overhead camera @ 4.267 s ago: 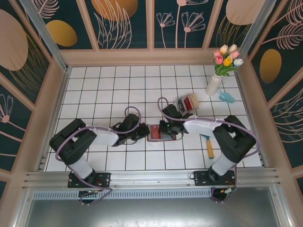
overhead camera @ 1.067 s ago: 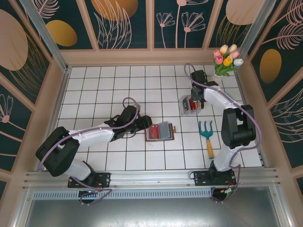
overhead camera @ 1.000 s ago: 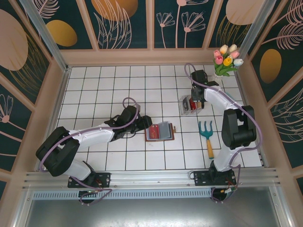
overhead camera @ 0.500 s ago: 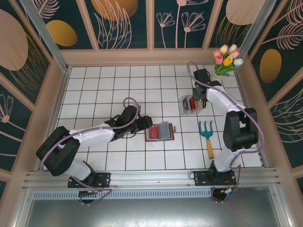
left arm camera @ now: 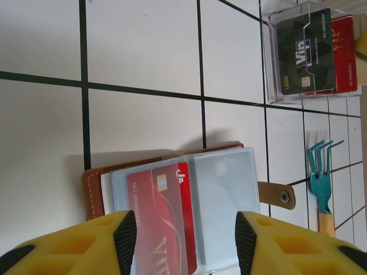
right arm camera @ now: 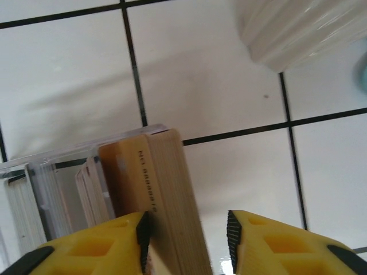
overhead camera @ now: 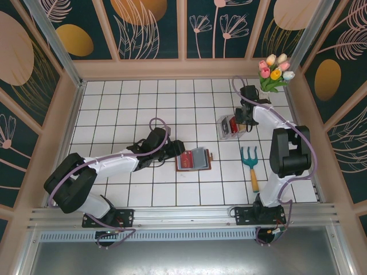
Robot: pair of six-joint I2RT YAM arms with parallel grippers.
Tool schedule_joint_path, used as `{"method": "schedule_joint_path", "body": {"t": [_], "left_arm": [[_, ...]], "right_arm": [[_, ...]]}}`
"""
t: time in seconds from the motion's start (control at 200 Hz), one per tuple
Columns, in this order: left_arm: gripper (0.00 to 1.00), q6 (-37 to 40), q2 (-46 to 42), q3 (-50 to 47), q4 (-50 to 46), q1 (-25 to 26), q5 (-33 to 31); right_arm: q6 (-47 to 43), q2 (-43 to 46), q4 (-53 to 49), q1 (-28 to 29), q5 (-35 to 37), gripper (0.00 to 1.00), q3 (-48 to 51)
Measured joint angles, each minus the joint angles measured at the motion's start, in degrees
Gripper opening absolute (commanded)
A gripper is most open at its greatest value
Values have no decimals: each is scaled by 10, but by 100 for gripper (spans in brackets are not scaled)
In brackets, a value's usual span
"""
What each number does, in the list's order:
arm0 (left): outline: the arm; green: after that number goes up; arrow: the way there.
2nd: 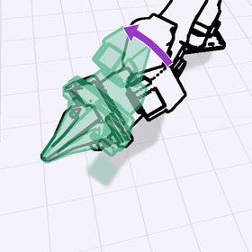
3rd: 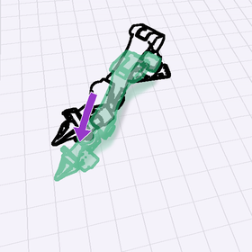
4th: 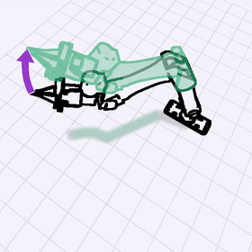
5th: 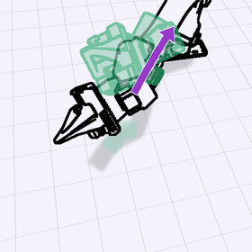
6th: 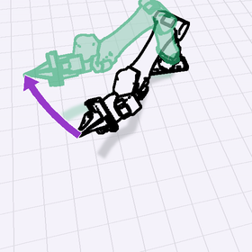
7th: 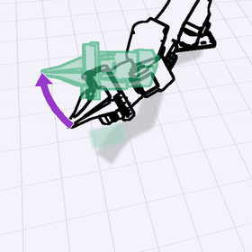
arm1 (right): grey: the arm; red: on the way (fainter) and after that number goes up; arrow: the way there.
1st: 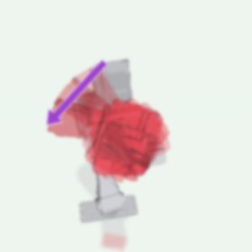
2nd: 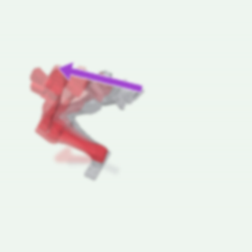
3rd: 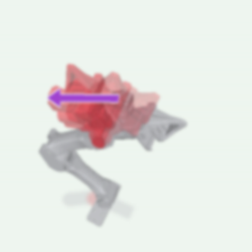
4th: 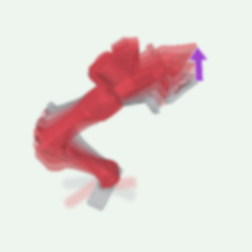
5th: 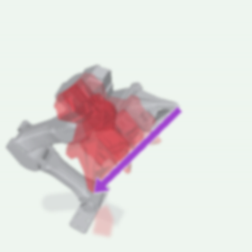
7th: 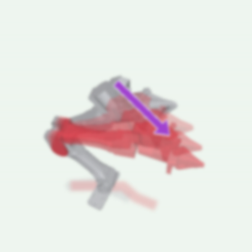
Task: Put the credit cards into the card holder
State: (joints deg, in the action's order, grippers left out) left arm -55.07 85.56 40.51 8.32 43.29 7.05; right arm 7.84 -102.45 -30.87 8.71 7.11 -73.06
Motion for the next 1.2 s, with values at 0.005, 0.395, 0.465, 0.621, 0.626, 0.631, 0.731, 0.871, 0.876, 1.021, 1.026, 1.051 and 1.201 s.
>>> {"method": "schedule_joint_path", "body": {"t": [0.005,0.395,0.465,0.621,0.626,0.631,0.731,0.871,0.876,1.021,1.026,1.051,1.201], "left_arm": [[51,0,0,0,0,0,0],[51,0,0,0,0,0,0],[51,0,0,0,0,0,0],[51,0,0,0,0,0,0],[51,0,0,0,0,0,0],[51,0,0,0,0,0,0],[51,0,0,0,0,0,0],[51,0,0,0,0,0,0],[51,0,0,0,0,0,0],[51,0,0,0,0,0,0],[51,0,0,0,0,0,0],[51,0,0,0,0,0,0],[51,0,0,0,0,0,0]], "right_arm": [[2,0,0,0,-1,31,0],[13,1,57,4,-111,25,17],[15,1,63,14,-127,25,20],[21,1,73,49,-168,28,25],[22,1,73,51,-169,29,25],[23,1,73,53,-170,29,25],[32,1,65,88,-174,33,27],[36,0,33,133,-122,43,14],[36,0,32,133,-120,44,13],[30,0,7,146,-60,47,-12],[30,0,6,146,-58,47,-13],[30,-1,2,146,-51,47,-17],[30,-14,-7,150,-19,47,-30]]}}
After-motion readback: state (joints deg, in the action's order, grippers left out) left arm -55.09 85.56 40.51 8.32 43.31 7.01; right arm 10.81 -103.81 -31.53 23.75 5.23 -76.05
